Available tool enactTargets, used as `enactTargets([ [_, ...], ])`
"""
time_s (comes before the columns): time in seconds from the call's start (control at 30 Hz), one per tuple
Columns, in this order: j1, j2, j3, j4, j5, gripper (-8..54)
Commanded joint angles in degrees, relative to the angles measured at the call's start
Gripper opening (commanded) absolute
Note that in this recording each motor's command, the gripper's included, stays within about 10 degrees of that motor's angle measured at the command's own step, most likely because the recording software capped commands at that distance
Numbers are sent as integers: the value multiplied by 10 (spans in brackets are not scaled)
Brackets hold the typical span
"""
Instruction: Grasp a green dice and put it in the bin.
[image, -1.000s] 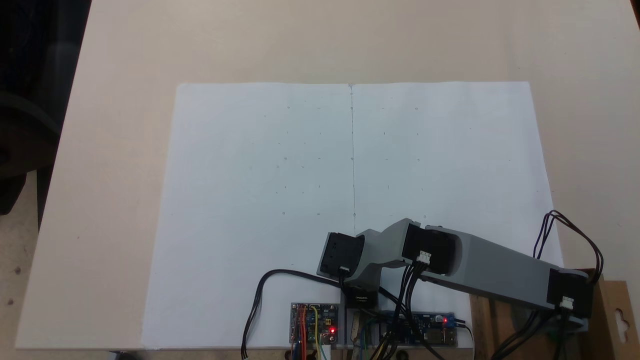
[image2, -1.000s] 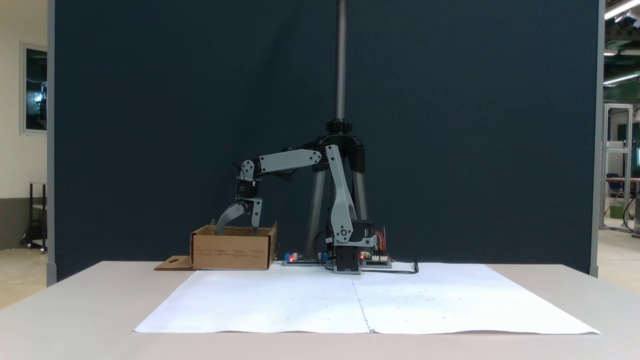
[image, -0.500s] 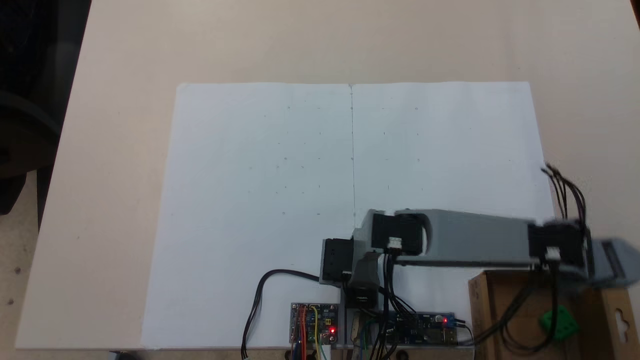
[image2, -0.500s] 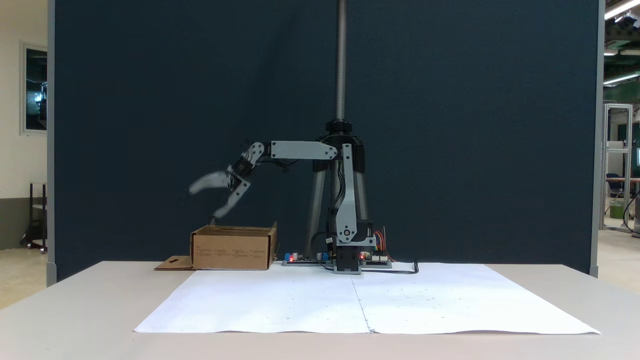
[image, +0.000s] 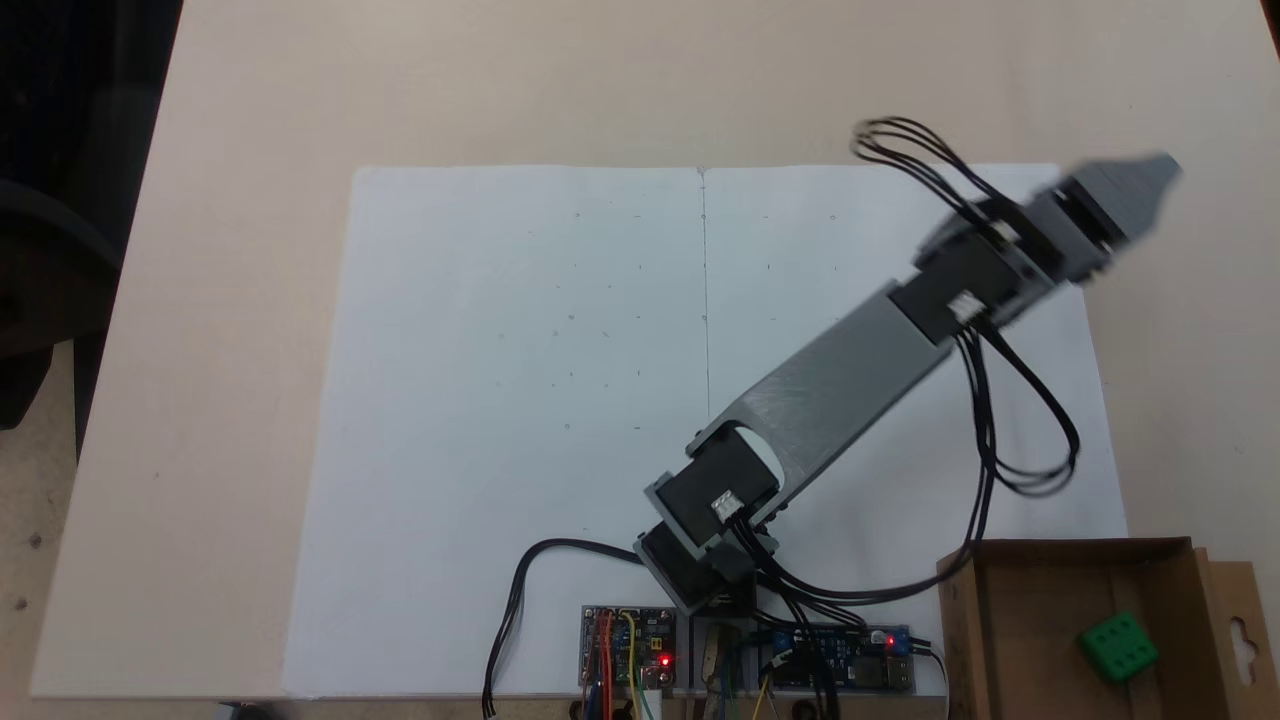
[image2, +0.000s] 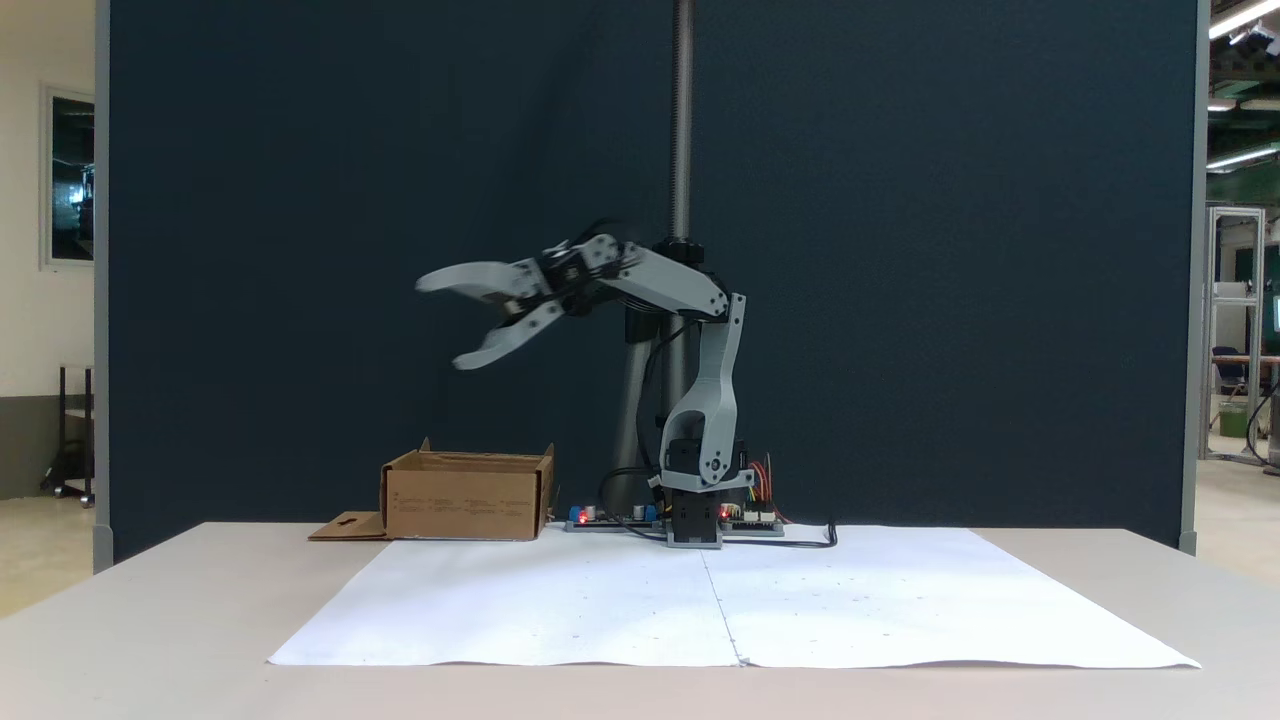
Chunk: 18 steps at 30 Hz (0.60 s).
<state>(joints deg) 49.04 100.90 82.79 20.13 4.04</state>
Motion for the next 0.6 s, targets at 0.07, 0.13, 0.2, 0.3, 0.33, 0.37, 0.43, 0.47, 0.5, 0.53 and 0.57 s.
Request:
enactTargets([
  [0.07,-117,61,20,-34,39,418],
  [0.13,-170,76,38,-35,39,419],
  [0.2,-219,84,54,-35,39,431],
  [0.3,-295,105,98,-36,36,444],
  [0.33,-317,114,118,-38,33,445],
  [0.37,-339,125,138,-40,27,446],
  [0.43,-373,148,185,-70,12,447],
  [0.47,-385,156,210,-98,-5,448],
  [0.5,-402,169,242,-112,-24,448],
  [0.53,-415,182,276,-130,-44,448],
  [0.57,-427,191,308,-151,-66,448],
])
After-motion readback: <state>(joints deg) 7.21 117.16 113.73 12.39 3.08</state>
